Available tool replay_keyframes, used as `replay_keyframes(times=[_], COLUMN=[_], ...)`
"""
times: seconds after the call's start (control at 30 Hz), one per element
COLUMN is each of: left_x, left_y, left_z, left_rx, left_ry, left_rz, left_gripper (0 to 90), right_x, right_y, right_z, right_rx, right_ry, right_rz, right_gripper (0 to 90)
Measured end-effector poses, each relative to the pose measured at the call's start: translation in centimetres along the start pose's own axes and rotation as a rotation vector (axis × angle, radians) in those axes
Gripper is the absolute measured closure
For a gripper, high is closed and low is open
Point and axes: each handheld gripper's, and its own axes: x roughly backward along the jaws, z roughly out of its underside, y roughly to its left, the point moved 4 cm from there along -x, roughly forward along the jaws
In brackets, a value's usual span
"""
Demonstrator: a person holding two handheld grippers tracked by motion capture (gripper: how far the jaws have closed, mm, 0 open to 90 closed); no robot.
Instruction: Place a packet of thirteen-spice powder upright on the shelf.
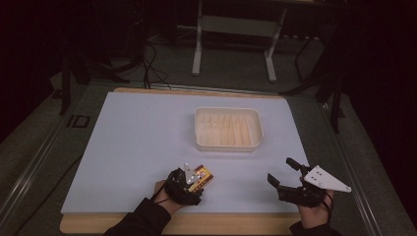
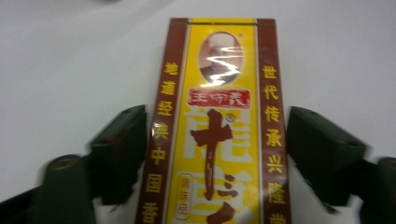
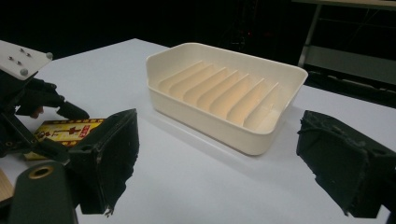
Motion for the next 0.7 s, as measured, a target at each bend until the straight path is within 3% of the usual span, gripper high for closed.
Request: replay_keyframes(times=[0.03, 0.17, 0.3, 0.43, 0.6, 0.7], left_x=[0.0, 0.1, 0.6, 1.4, 2.4, 2.9], left_y=[0.0, 0.1, 0.3, 0.7, 0.9, 0.7], left_z=[0.0, 0.0, -0.1, -0.7, -1.2, -1.5], left_rx=[-0.012, -0.01, -0.008, 0.046, 0.066, 0.057], left_ry=[0.005, 0.005, -0.02, -0.078, -0.138, -0.191], left_rz=[-0.014, -0.003, -0.005, 0.015, 0.022, 0.04], left_gripper=[27.8, 30.7, 32.9, 33.1, 33.3, 33.2], right_x=[0.0, 0.0, 0.1, 0.1, 0.0, 0.0], right_y=[0.0, 0.0, 0.0, -0.1, 0.0, 0.0], right_z=[0.0, 0.0, -0.1, 0.0, 0.0, 0.0], right_rx=[-0.001, 0.002, 0.003, 0.002, 0.004, 0.003], right_ry=[0.001, -0.001, -0.002, -0.002, 0.0, 0.003], right_rz=[0.0, 0.0, 0.001, 0.002, 0.002, 0.003], right_gripper=[12.9, 12.9, 12.9, 13.0, 13.0, 13.0])
